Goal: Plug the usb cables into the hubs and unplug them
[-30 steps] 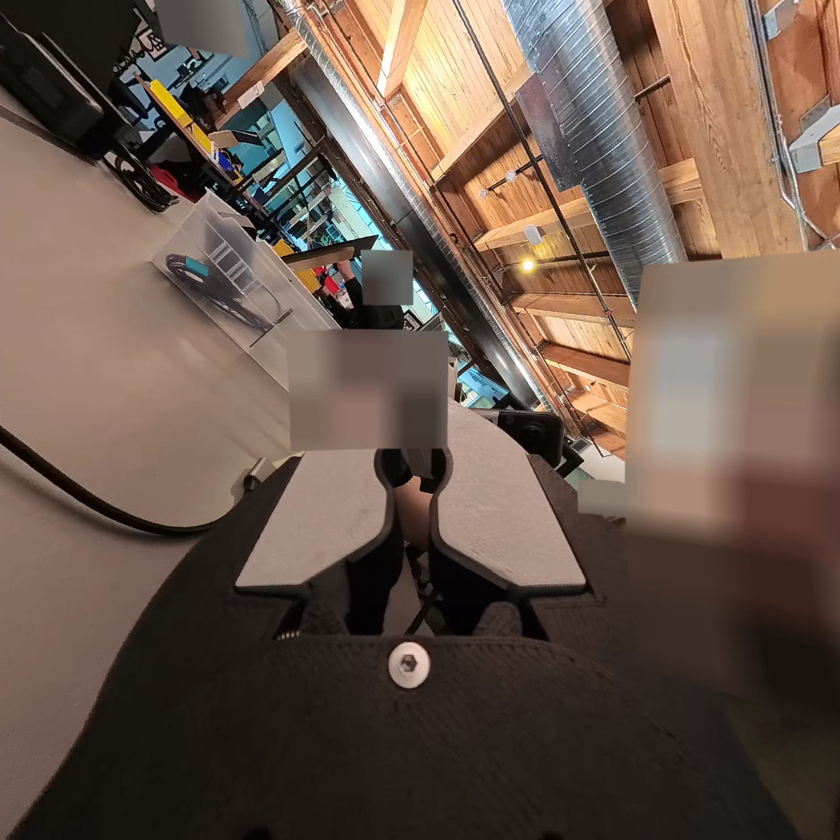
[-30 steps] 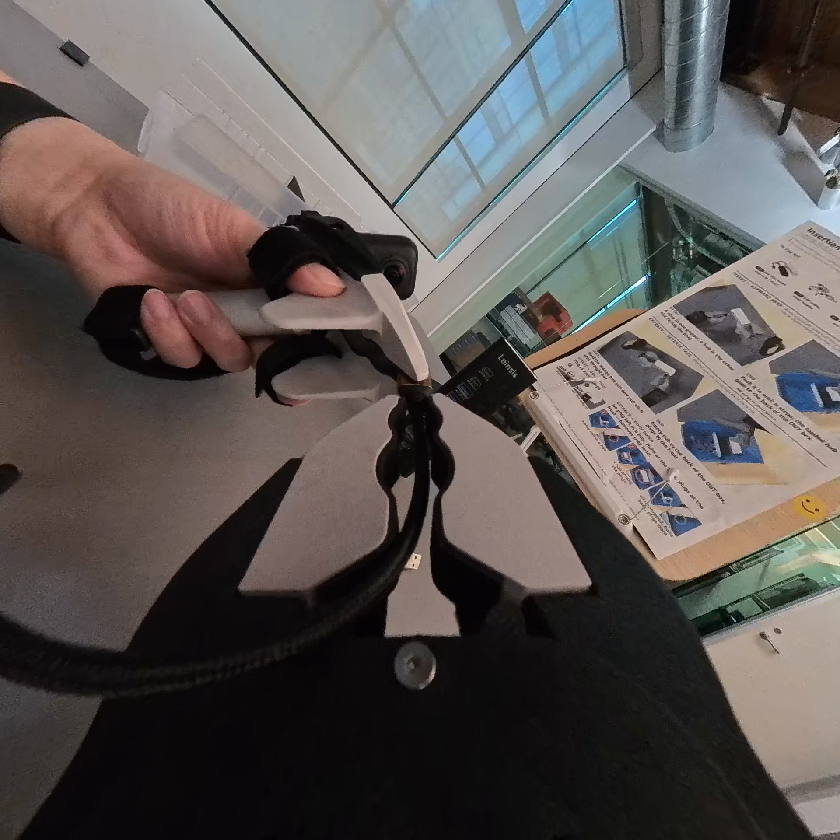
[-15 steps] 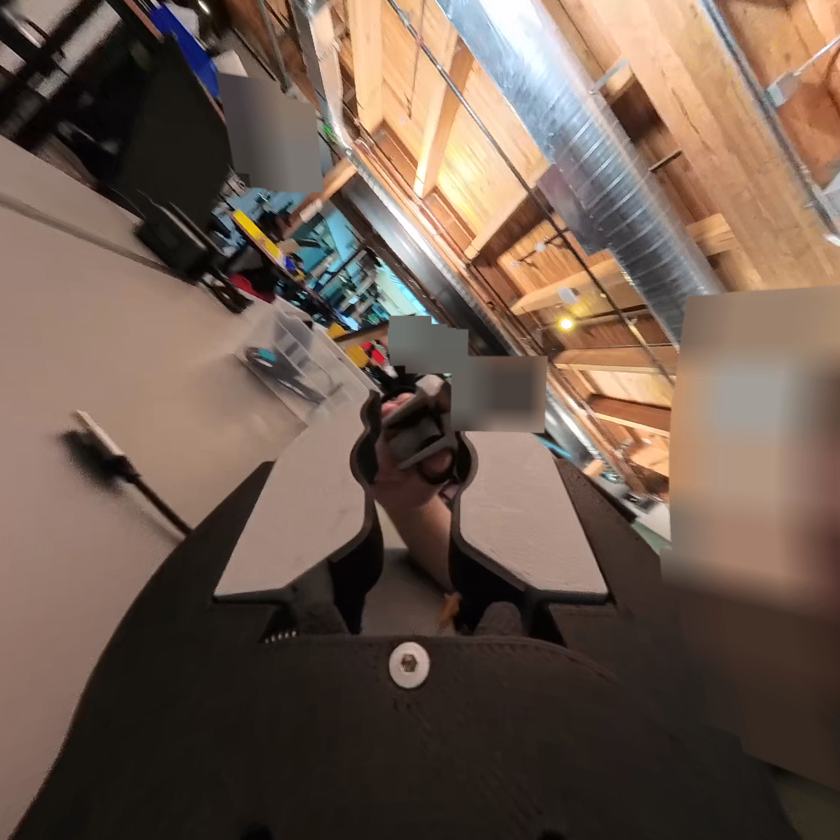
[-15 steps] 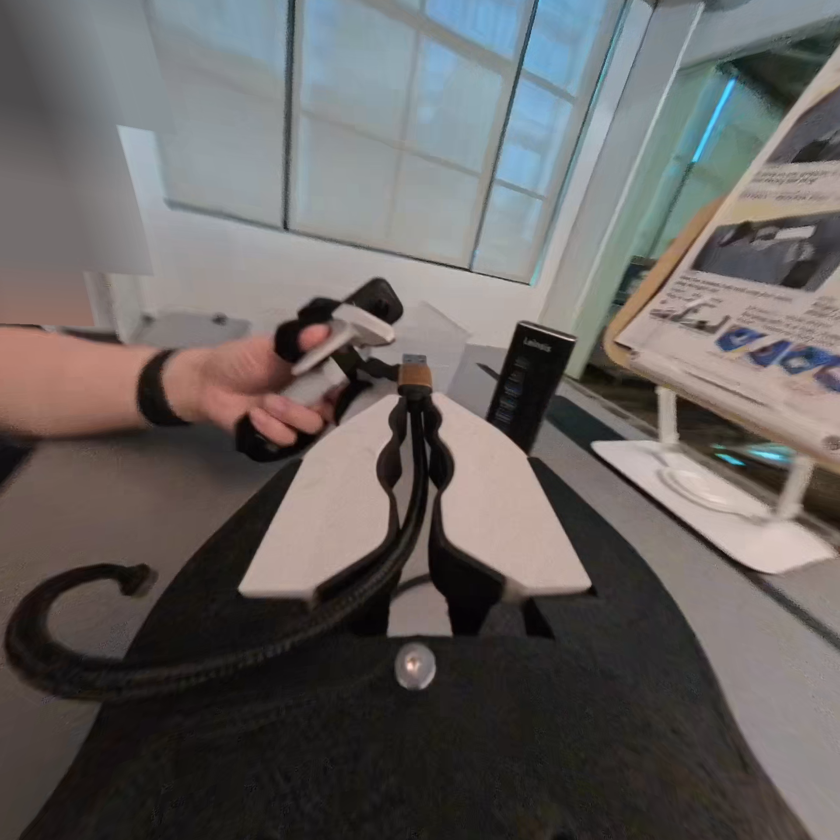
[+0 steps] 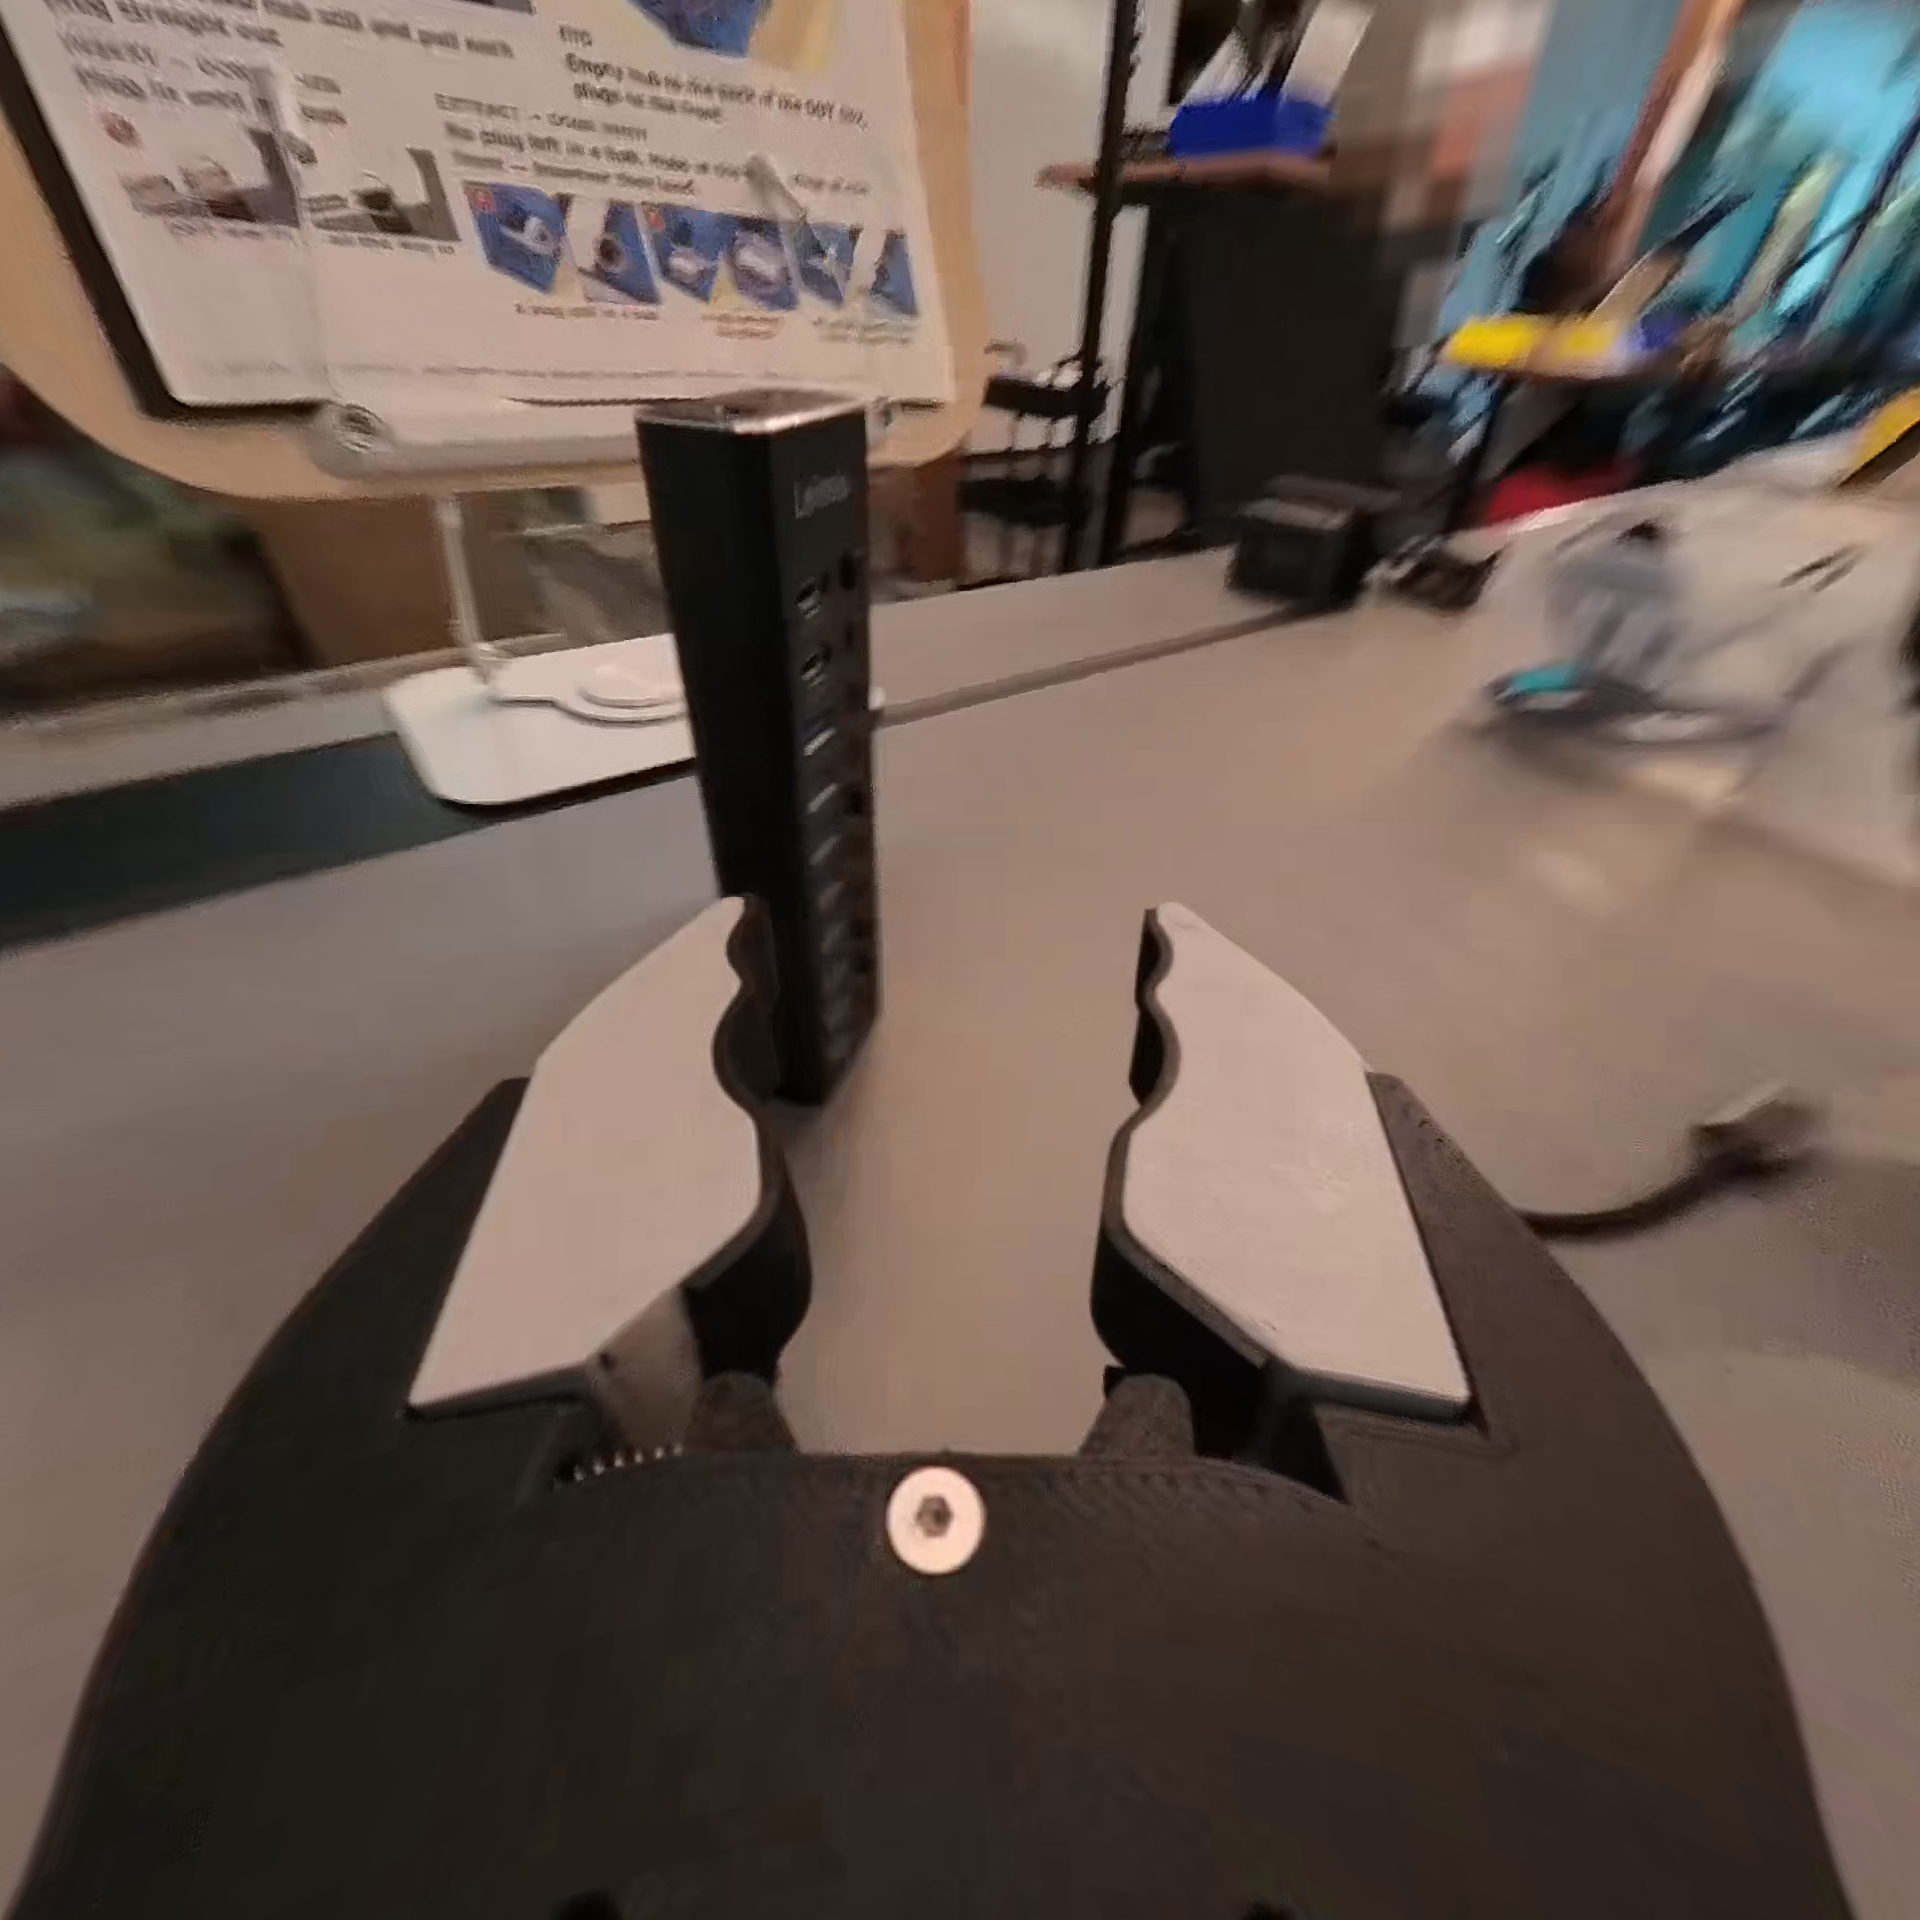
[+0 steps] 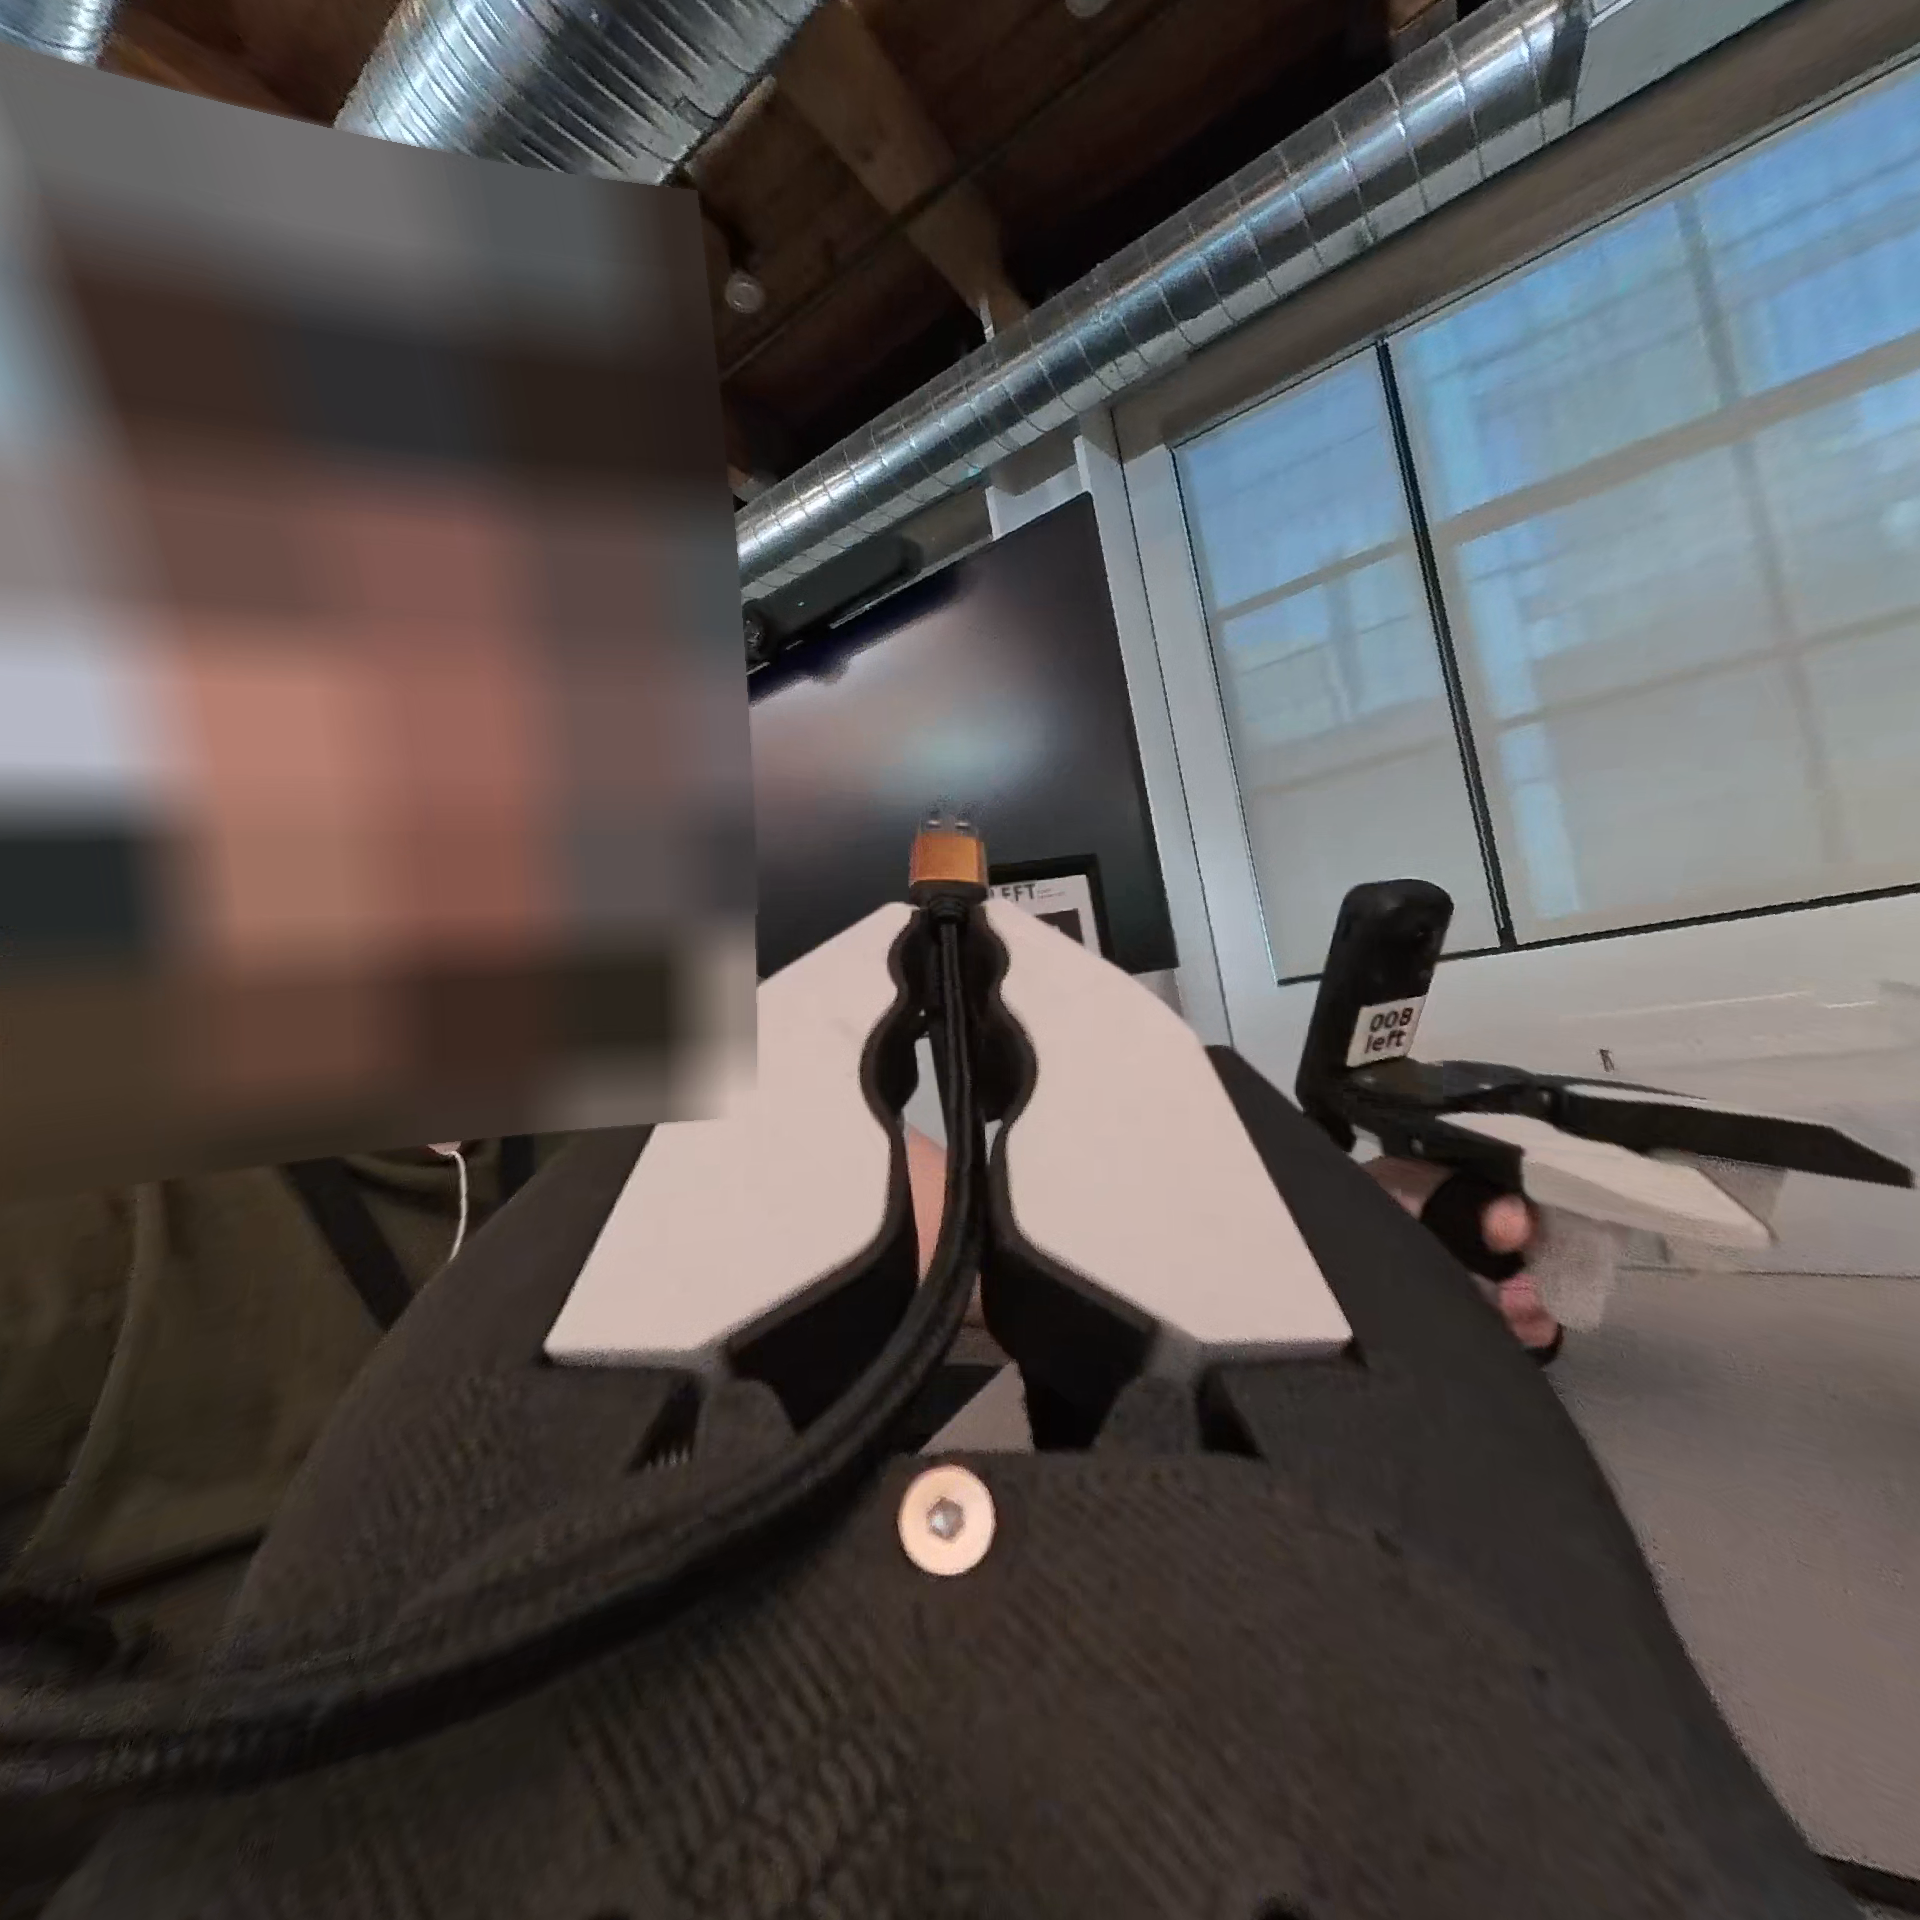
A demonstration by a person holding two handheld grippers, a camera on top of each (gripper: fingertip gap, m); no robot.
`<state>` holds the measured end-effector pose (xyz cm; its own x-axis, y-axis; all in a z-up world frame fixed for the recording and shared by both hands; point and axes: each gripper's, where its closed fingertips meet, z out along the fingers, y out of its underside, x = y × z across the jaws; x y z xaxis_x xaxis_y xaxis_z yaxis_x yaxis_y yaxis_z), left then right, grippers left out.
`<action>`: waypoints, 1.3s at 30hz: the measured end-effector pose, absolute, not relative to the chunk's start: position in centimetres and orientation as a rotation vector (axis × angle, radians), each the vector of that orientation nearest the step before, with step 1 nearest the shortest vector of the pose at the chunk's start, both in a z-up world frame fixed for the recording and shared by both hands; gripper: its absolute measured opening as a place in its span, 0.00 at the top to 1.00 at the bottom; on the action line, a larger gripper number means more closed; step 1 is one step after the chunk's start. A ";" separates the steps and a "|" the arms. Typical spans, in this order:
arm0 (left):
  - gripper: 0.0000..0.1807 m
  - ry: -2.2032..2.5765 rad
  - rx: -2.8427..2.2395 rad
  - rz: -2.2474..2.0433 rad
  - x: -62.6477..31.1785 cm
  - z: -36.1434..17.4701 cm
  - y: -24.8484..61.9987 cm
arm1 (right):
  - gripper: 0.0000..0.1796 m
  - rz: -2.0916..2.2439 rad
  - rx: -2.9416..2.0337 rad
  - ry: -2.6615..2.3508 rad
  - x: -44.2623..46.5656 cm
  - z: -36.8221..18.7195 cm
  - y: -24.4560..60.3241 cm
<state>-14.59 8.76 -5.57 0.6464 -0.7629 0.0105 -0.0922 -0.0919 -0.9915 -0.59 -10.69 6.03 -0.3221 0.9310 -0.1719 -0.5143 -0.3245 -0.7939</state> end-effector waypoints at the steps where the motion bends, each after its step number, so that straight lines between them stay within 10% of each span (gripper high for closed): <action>1: 0.62 0.723 -1.593 -0.578 -14.8 -5.9 9.5 | 0.96 1.826 -0.784 -0.791 -0.7 6.1 -10.8; 13: 0.65 0.945 -1.819 -0.448 -13.0 -10.7 15.0 | 0.96 1.752 -0.868 -0.873 -1.6 5.1 -11.0; 17: 0.79 1.071 -1.908 -0.451 -11.9 -12.6 15.8 | 0.96 1.736 -0.891 -0.870 -1.4 4.9 -10.7; 39: 0.86 0.809 -1.778 -1.848 -4.7 -4.7 5.4 | 0.96 1.693 -1.114 -0.530 -0.4 3.2 -4.9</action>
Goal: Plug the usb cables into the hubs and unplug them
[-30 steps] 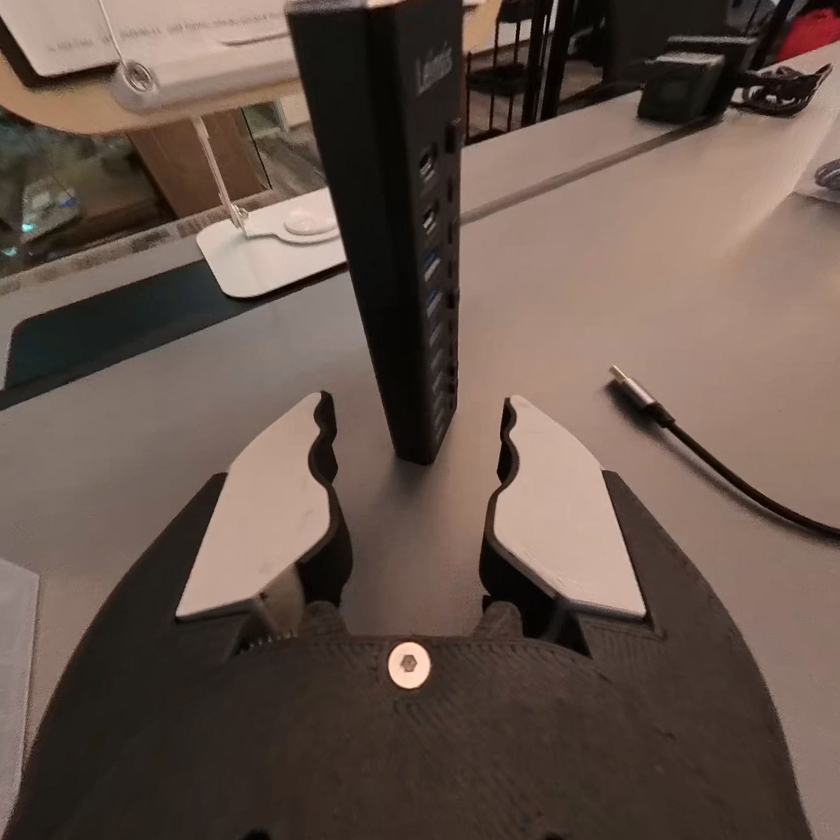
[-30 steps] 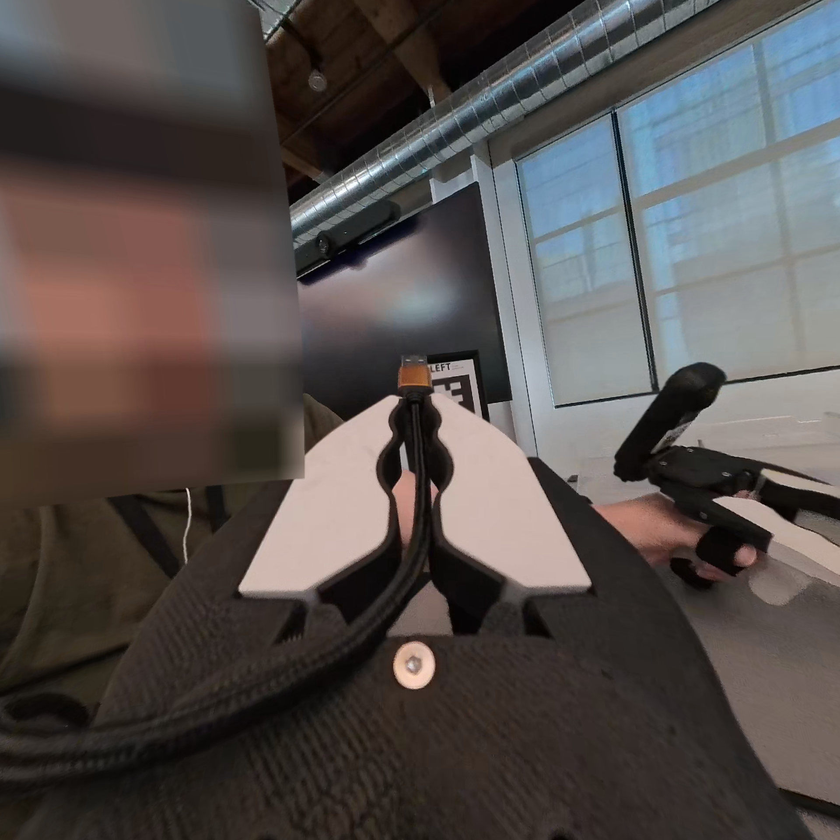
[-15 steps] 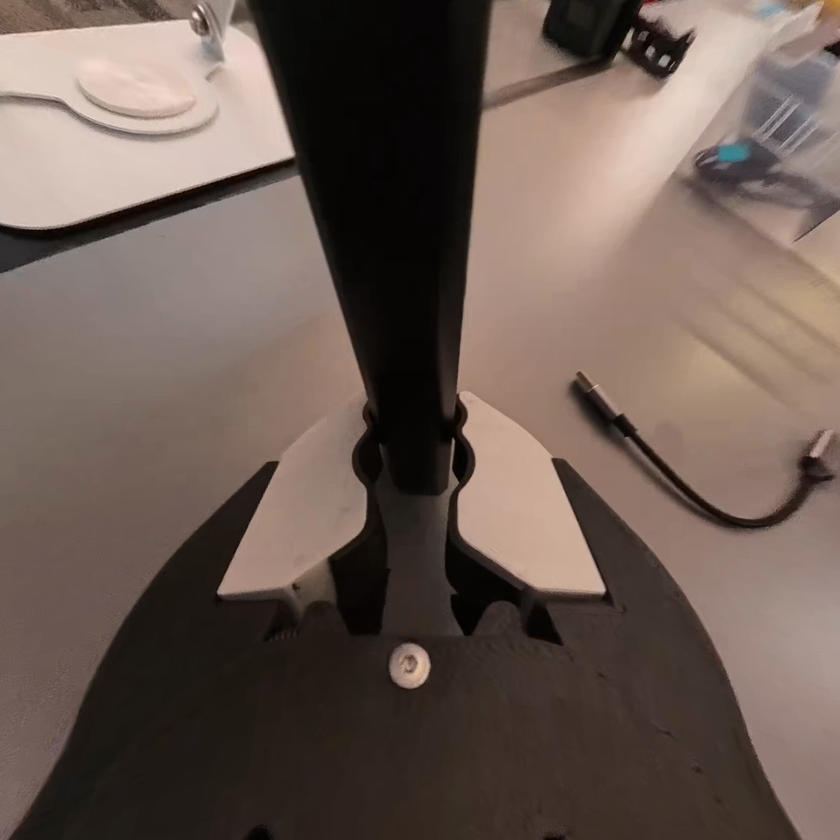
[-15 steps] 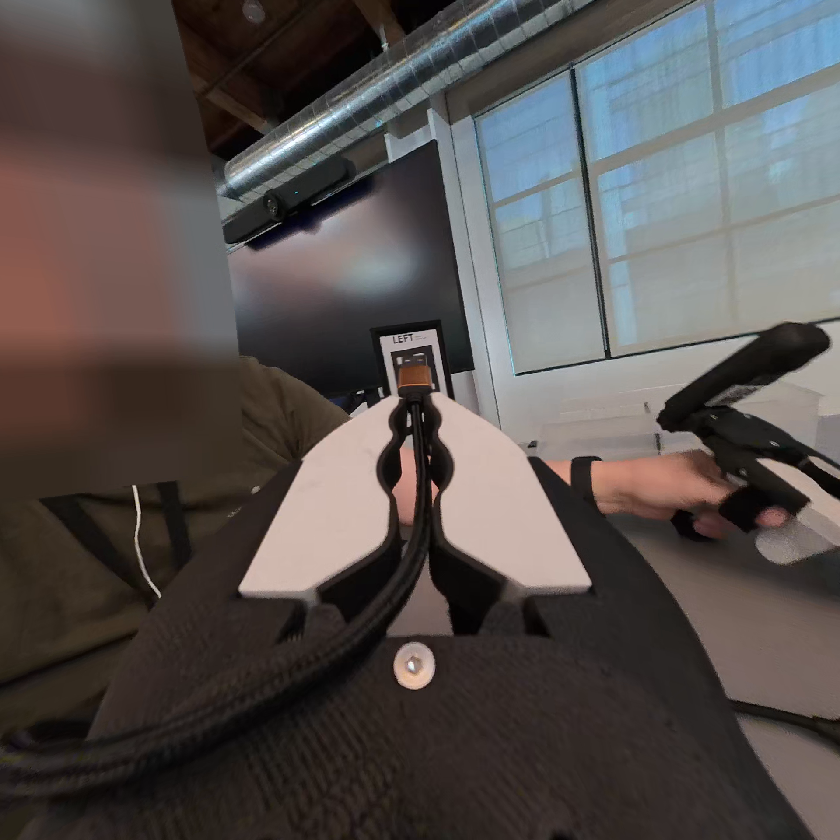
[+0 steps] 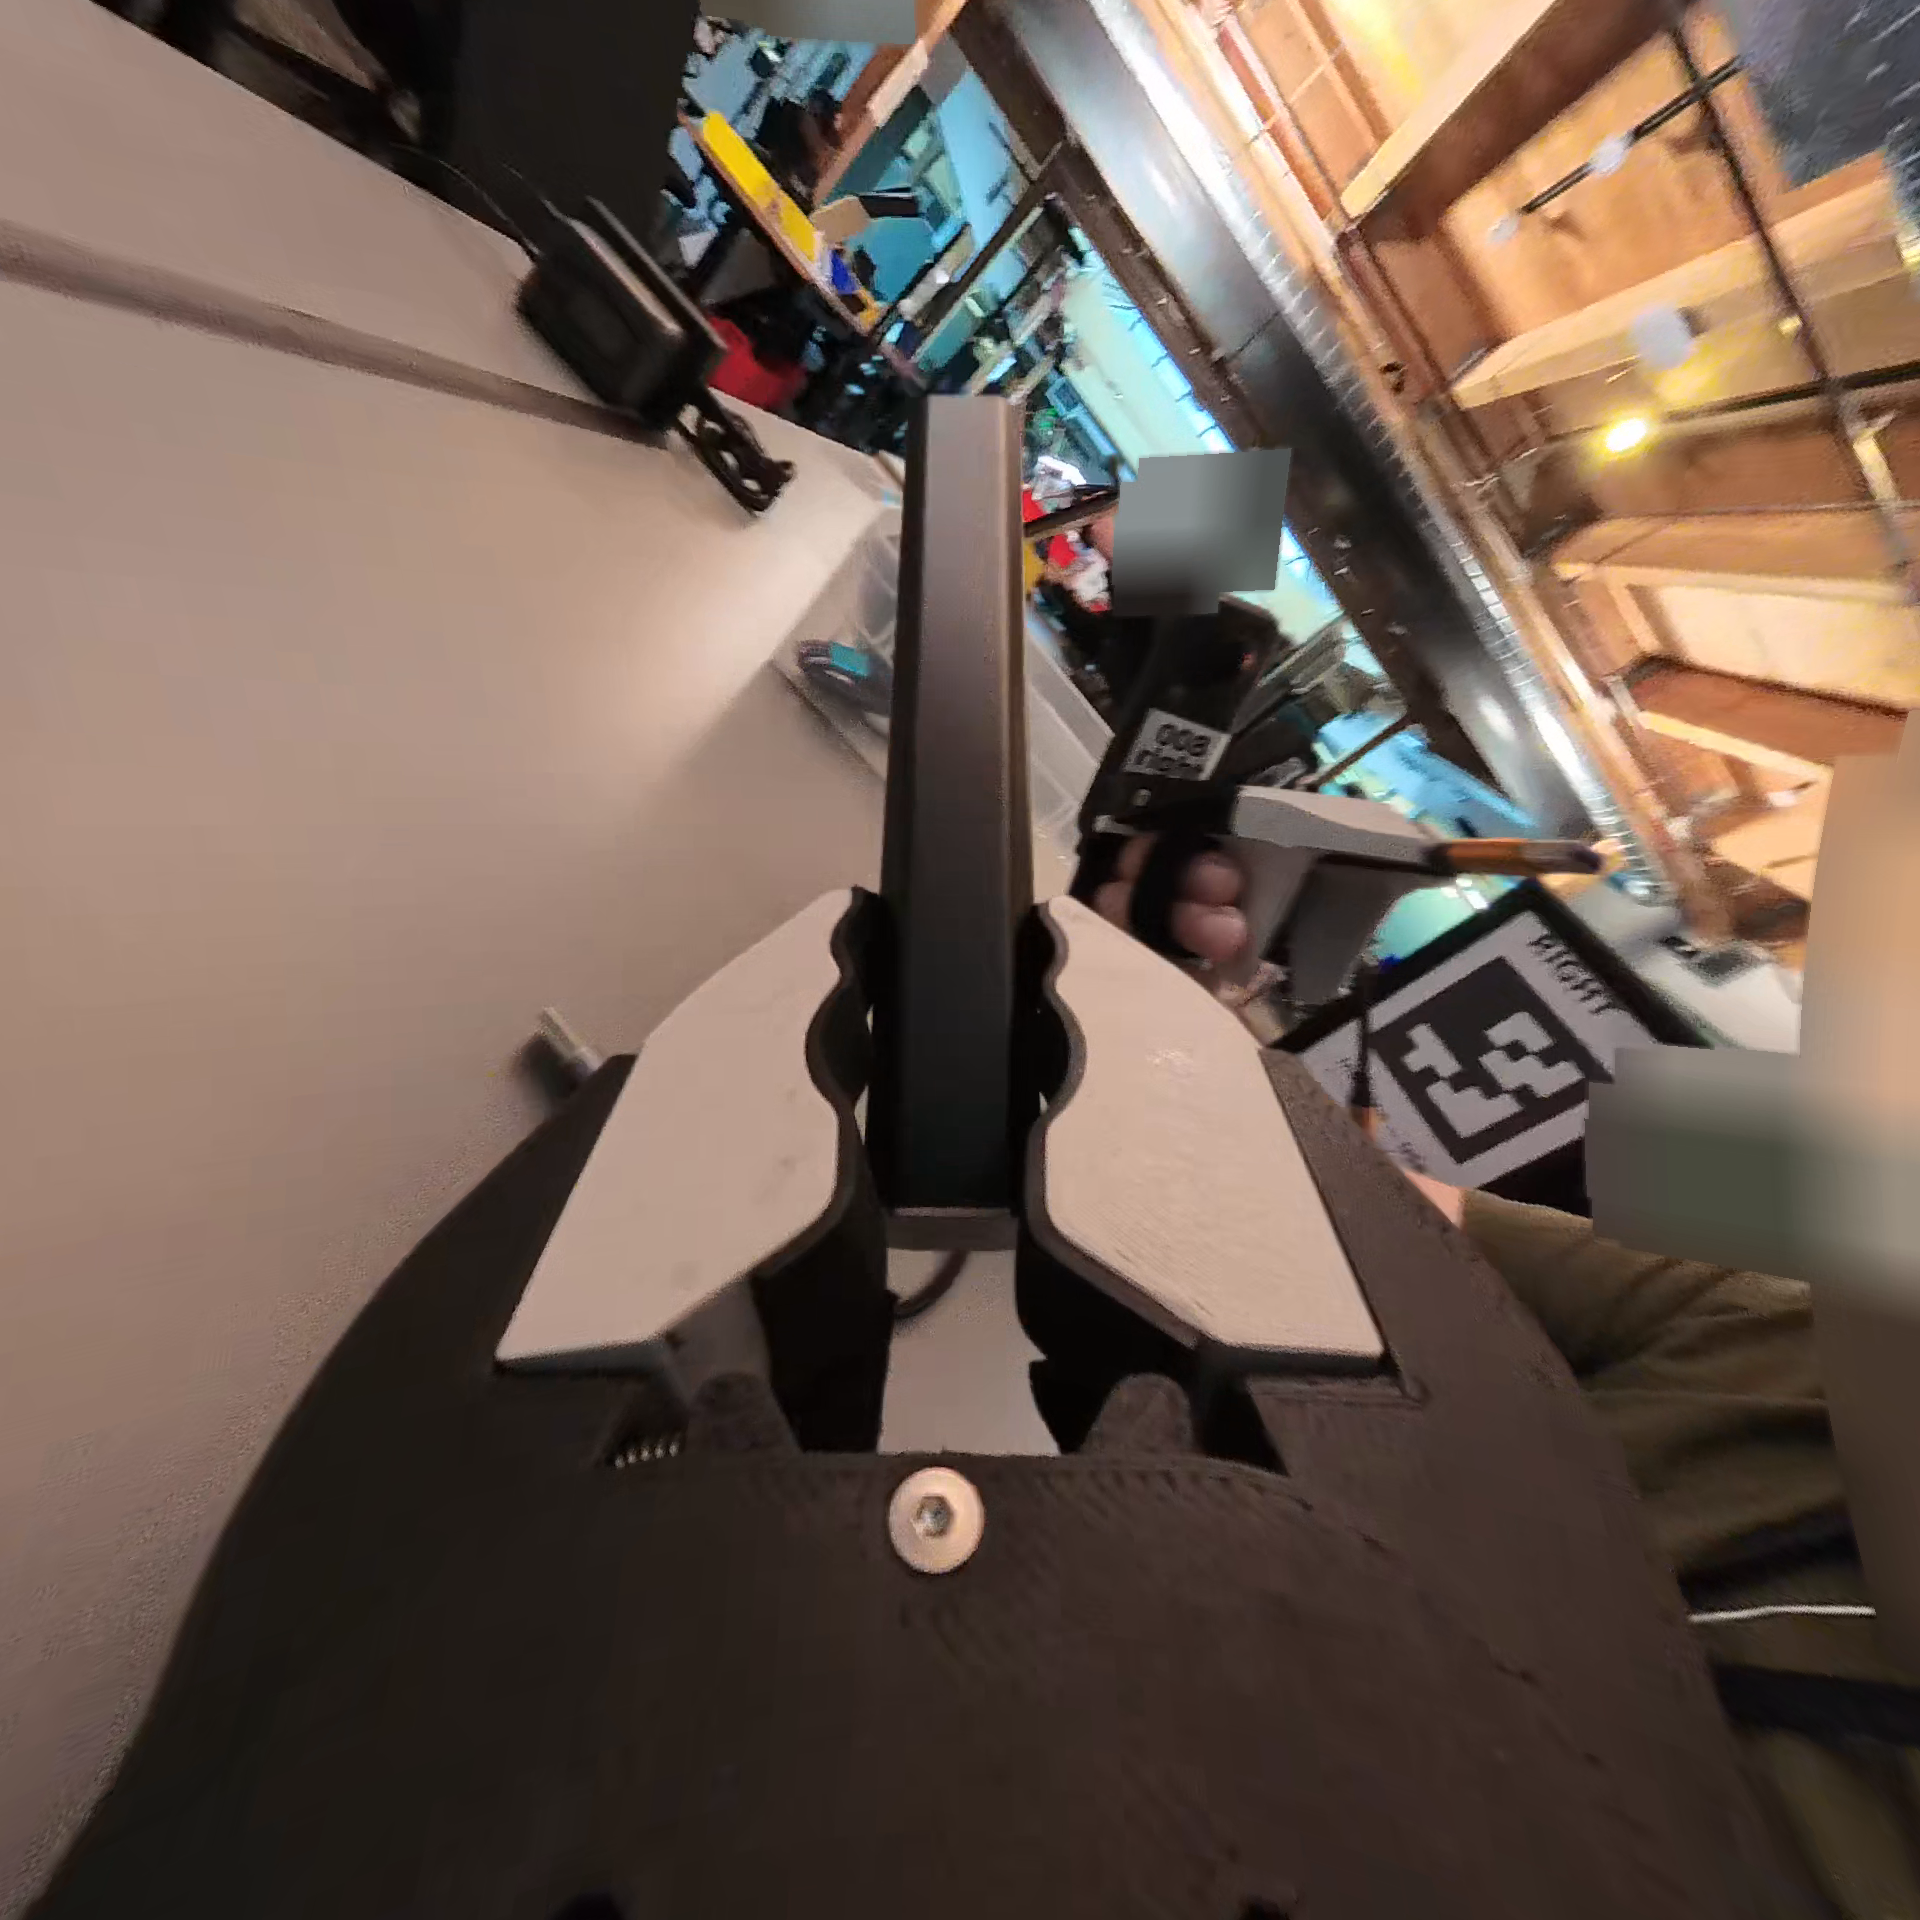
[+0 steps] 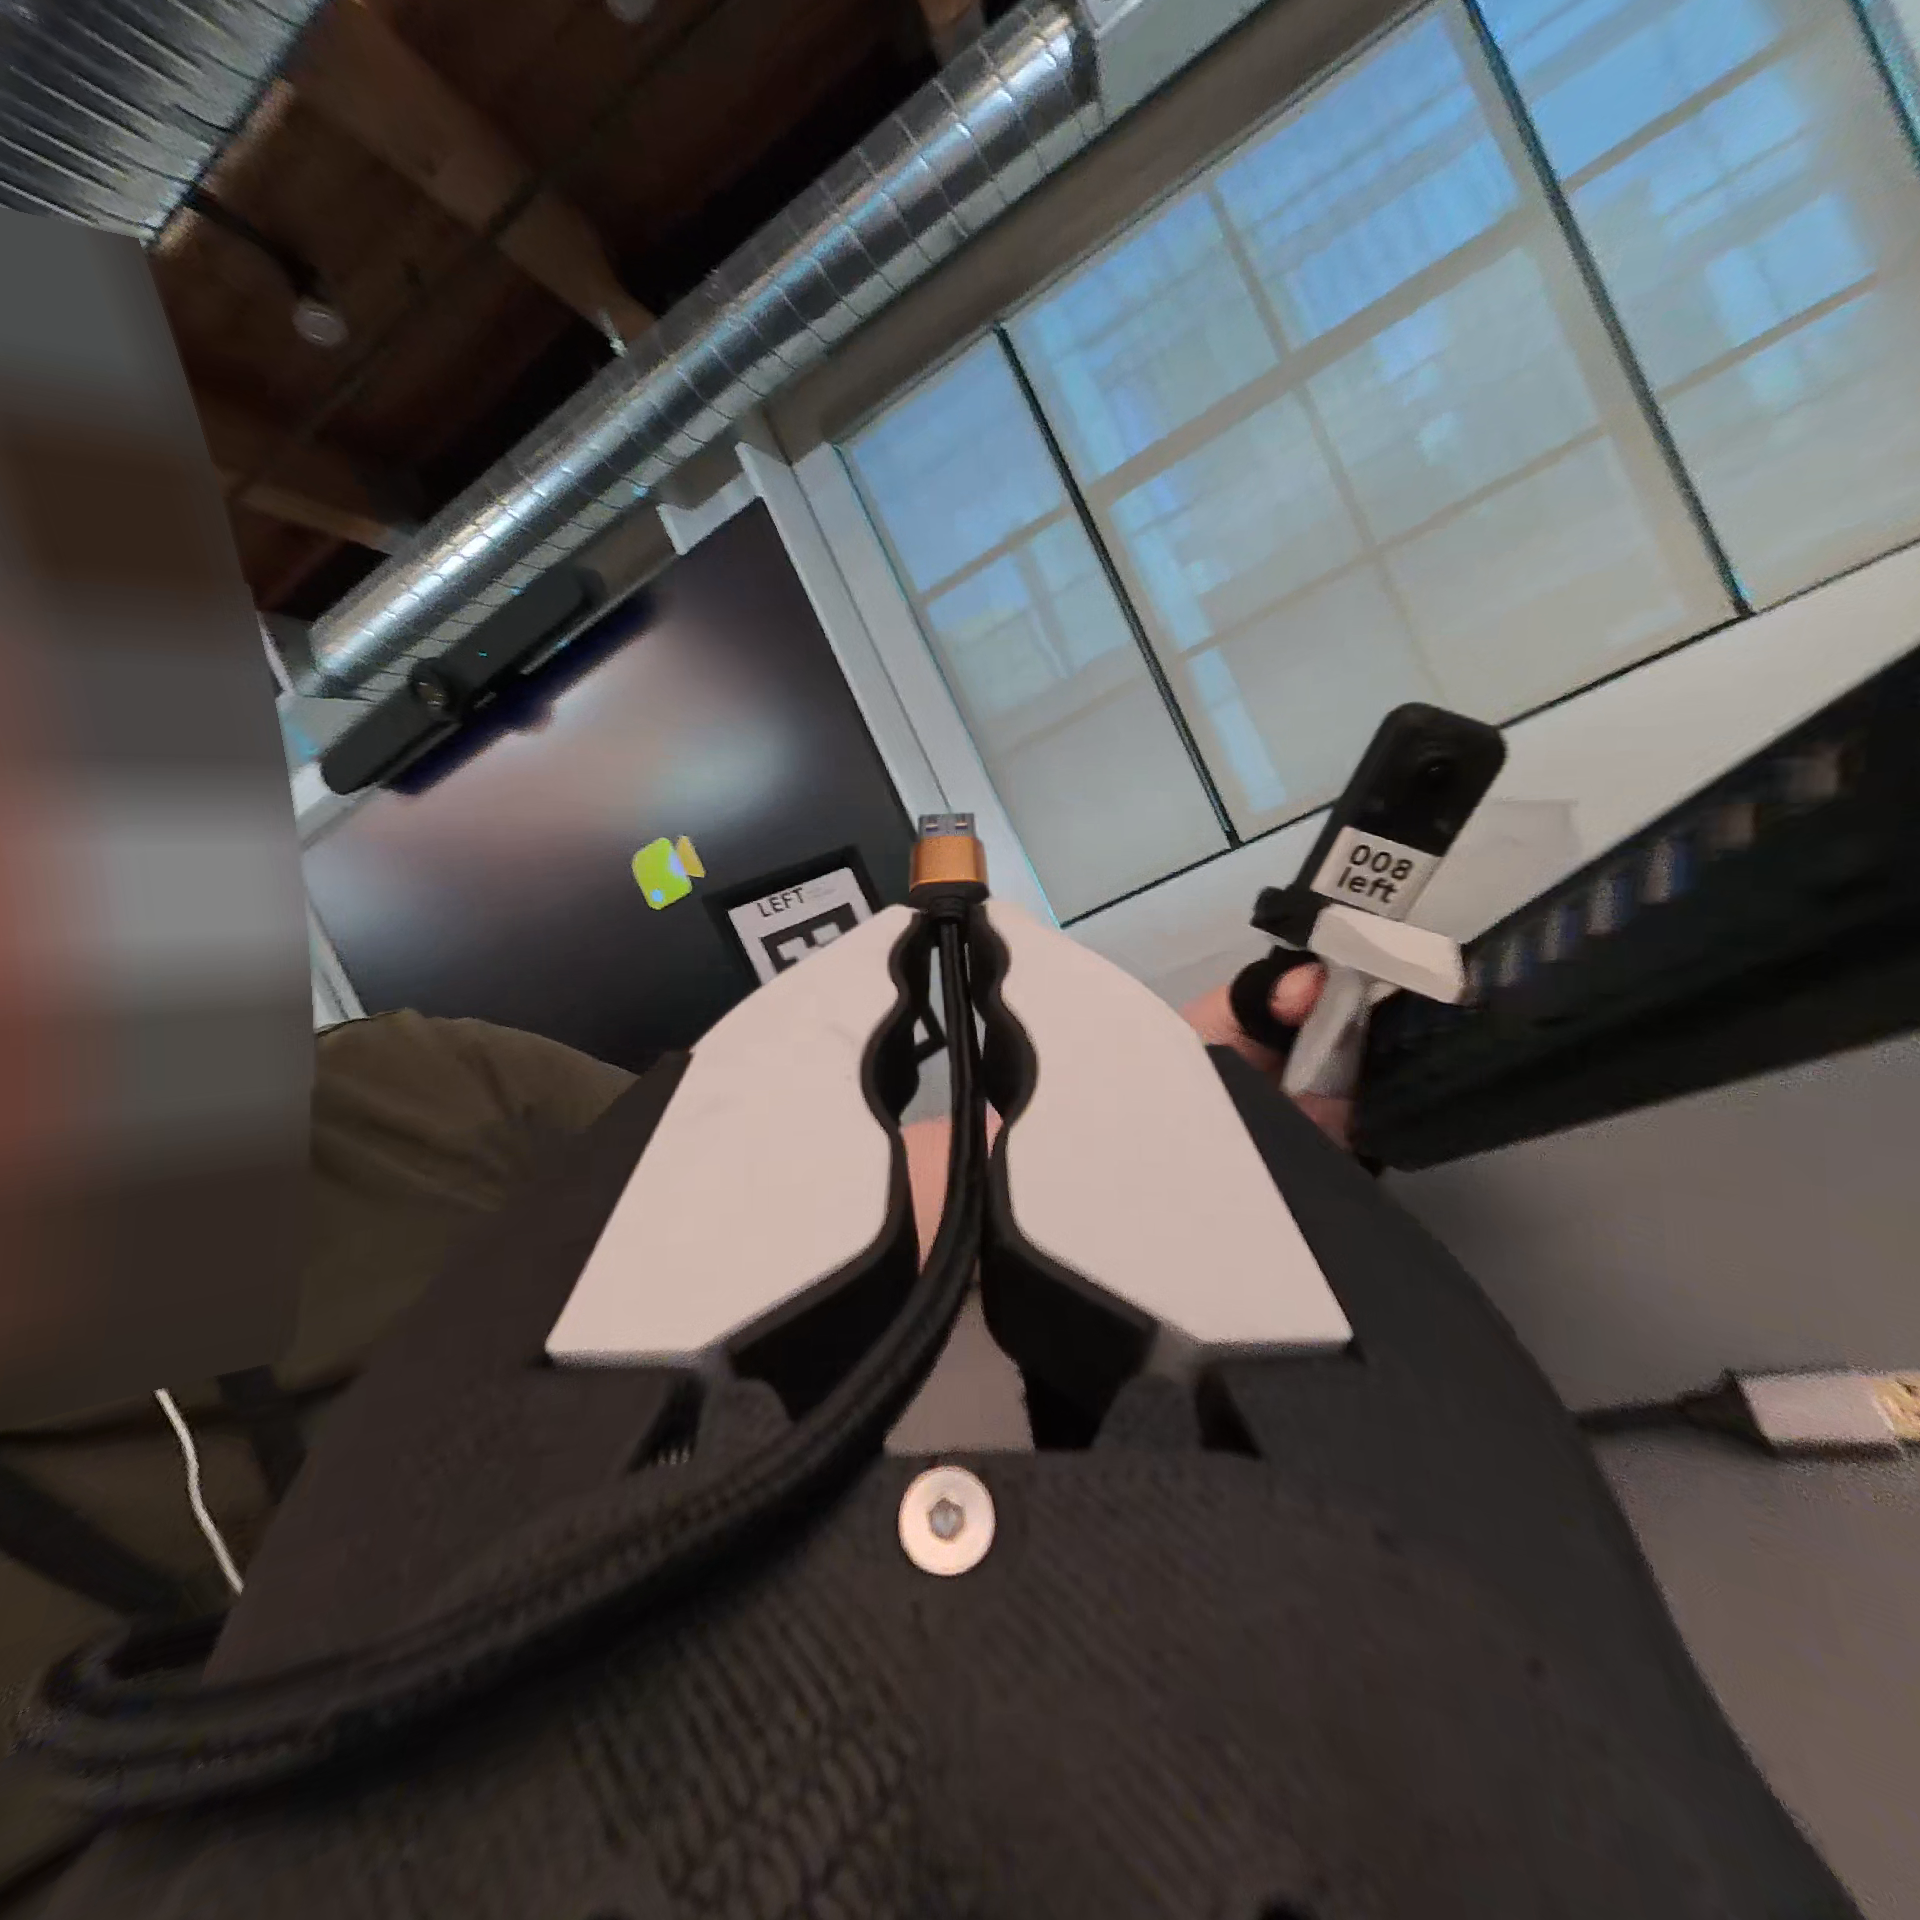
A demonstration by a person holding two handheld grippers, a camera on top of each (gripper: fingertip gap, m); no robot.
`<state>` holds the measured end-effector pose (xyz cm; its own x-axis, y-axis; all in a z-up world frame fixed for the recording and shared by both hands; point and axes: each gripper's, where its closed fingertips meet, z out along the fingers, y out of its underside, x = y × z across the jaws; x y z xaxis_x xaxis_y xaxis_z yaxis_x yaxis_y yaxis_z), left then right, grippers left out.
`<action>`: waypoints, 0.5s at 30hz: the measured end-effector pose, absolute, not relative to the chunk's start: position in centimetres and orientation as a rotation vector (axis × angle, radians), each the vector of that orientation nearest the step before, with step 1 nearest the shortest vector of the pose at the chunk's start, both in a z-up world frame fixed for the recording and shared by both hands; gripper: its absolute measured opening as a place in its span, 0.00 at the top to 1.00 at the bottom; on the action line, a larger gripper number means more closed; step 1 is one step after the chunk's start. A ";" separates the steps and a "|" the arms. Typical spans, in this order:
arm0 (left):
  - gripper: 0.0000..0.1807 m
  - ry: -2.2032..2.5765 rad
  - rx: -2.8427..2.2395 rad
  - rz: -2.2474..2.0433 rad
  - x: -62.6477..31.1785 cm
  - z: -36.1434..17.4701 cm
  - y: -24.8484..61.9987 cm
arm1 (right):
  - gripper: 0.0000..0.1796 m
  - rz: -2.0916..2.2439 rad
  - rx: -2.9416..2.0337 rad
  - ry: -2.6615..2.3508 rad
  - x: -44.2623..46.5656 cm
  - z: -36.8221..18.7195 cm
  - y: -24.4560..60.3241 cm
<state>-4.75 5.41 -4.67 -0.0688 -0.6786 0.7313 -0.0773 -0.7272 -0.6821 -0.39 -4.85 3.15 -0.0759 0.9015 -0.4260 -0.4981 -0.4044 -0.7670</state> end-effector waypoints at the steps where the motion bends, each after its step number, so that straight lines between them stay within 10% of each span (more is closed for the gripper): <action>1: 0.86 0.792 -1.759 -1.874 -4.6 -4.5 5.3 | 0.96 1.659 -1.149 -0.519 -0.1 2.7 -4.4; 15: 0.86 0.557 -1.359 -1.808 -3.3 3.7 1.7 | 0.96 0.692 -1.223 -0.112 5.4 3.0 0.9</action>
